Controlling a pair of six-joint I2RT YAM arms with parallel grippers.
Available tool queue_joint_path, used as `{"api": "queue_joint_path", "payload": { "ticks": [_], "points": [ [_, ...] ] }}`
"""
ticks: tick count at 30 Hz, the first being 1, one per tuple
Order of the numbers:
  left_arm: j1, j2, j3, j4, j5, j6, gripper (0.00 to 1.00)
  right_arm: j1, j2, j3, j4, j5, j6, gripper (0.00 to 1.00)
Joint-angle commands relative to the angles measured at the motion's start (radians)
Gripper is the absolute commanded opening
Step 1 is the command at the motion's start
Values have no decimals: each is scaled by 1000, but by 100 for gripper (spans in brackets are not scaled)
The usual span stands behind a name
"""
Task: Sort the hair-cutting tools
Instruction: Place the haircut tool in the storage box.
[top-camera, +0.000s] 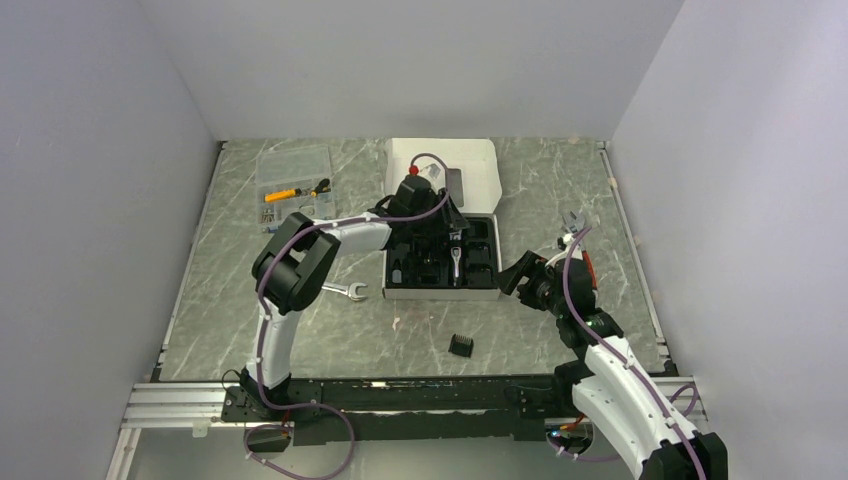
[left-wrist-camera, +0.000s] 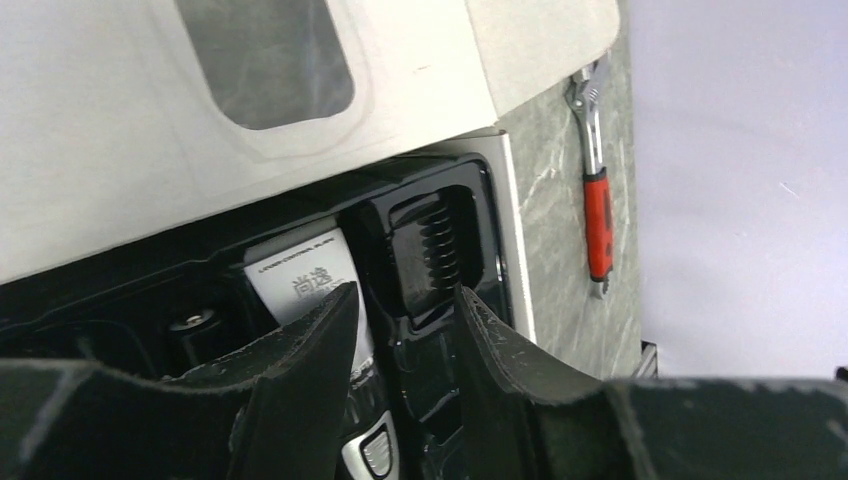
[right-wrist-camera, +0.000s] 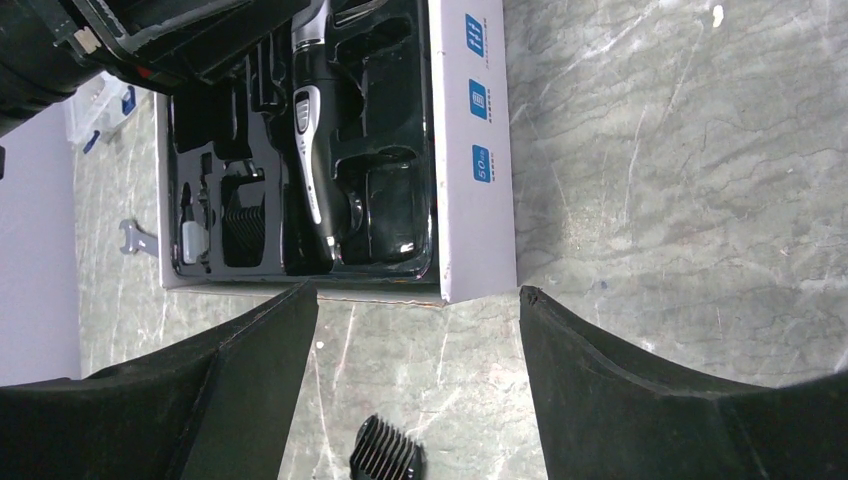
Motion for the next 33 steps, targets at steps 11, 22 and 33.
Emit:
{"api": "queue_joint_path", "payload": {
  "ticks": [11,22,33],
  "points": [
    [-1,59,43,52,59,-23,40,-2,23,13,63,-17,6,77],
    [-2,88,52,106,91,-31,32,-4,40,6,79,-20,2,77],
    [-11,115,75,126,106,-6,19,-5,37,1,78,-19,-3,77]
  ]
}}
